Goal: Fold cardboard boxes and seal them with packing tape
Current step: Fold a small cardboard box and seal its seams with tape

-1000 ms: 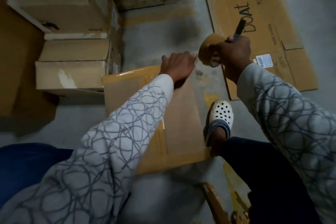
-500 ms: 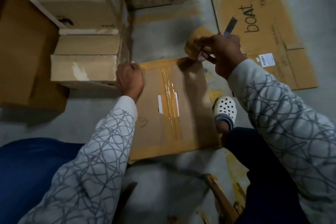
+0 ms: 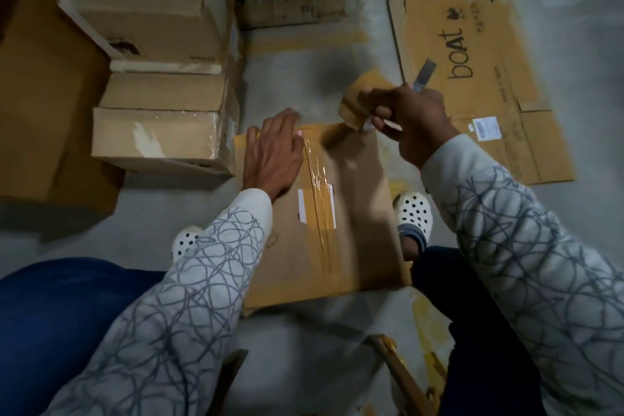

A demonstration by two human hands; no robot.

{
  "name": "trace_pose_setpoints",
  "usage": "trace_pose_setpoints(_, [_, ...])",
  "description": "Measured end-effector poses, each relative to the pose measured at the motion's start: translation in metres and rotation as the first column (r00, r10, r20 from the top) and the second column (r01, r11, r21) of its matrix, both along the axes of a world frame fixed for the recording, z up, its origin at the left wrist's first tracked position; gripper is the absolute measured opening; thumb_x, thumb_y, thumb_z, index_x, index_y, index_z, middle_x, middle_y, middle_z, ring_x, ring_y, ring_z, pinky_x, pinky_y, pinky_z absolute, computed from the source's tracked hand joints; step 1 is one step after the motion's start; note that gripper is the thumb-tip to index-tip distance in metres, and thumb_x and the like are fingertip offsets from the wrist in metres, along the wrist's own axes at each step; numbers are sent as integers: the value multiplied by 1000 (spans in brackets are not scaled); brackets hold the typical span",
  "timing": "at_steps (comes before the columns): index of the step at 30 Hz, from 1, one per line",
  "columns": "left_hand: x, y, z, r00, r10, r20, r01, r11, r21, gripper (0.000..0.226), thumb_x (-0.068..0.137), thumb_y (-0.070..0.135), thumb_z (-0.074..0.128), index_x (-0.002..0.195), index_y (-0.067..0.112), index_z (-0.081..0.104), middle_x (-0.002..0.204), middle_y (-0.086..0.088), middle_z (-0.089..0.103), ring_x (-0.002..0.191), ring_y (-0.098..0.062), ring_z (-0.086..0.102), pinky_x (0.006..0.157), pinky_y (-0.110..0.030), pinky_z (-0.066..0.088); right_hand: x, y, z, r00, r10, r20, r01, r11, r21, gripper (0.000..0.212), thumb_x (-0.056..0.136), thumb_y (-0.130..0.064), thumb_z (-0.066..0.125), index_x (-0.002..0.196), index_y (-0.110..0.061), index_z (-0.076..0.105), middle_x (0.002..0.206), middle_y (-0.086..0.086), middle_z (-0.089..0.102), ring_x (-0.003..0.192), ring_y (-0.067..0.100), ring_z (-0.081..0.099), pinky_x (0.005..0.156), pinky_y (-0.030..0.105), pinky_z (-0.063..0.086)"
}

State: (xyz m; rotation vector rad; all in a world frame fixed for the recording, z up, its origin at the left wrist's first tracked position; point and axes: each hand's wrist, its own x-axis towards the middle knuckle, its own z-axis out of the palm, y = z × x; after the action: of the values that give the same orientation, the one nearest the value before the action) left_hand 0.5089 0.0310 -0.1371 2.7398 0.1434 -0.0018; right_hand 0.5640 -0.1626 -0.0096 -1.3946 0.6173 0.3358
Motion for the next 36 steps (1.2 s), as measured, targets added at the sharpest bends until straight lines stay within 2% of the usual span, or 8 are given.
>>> trace_pose_setpoints(6, [6,-6,5,996,-7,-83,16,994,106,47,106,44,25,108,14,62,108,-10,67,98,-27,59,96,-43,41,-44,-19,7,999,-48,-11,48,997,63,36,81,-3,78,109,-12,57,86,5,70,49,6,57,57,22,52])
trace_pose_setpoints(12, [25,28,19,937,-178,-301,198,979,38,68,106,60,11,102,19,65,108,-10,66,97,-30,59,87,-42,39,-77,-25,4,996,-29,-79,32,999,35,33,80,-5,81,102,-14,57,90,8,71,67,12,64,60,23,55])
trace_pose_setpoints(16, [27,25,11,951,-143,-273,171,982,80,66,107,57,11,98,19,64,107,-11,66,97,-31,58,90,-44,36,-71,-14,0,997,16,-72,-14,999,34,33,82,-5,80,108,-10,60,98,8,76,71,10,72,64,22,57])
trace_pose_setpoints(18, [28,23,16,942,-131,-309,160,985,69,61,107,56,13,119,19,60,122,-16,65,108,-35,57,97,-47,34,-67,-9,-4,997,45,-58,-45,999,-7,38,84,-7,79,117,-6,60,111,10,73,87,15,73,63,21,57])
trace_pose_setpoints(20, [31,21,15,932,-117,-344,136,990,33,57,107,57,16,154,27,30,151,-17,46,132,-39,48,112,-55,29,-64,-9,-10,992,125,-3,-124,983,-135,38,84,-12,77,117,-6,59,116,11,69,101,23,71,66,26,60])
trace_pose_setpoints(22, [28,19,11,944,-108,-312,121,992,21,62,105,59,18,161,34,4,168,-12,16,151,-37,24,121,-60,17,-65,-12,-17,942,331,45,-277,850,-449,31,80,-20,75,106,-13,59,110,10,68,101,28,68,78,39,62])
trace_pose_setpoints(26, [-17,2,7,985,-78,-155,104,981,167,68,103,62,9,162,30,-4,170,-3,-10,156,-26,-12,124,-56,-6,-84,-17,-20,758,653,-12,-311,345,-886,29,93,-26,64,114,-10,54,101,14,67,91,33,66,83,49,56])
trace_pose_setpoints(36, [-117,-15,22,986,28,-164,4,981,194,74,101,65,7,161,24,-11,169,-2,-20,154,-24,-22,124,-55,-11,-134,-3,-25,576,795,-189,-395,68,-916,37,93,-23,66,123,-6,53,114,15,65,101,34,65,83,39,49])
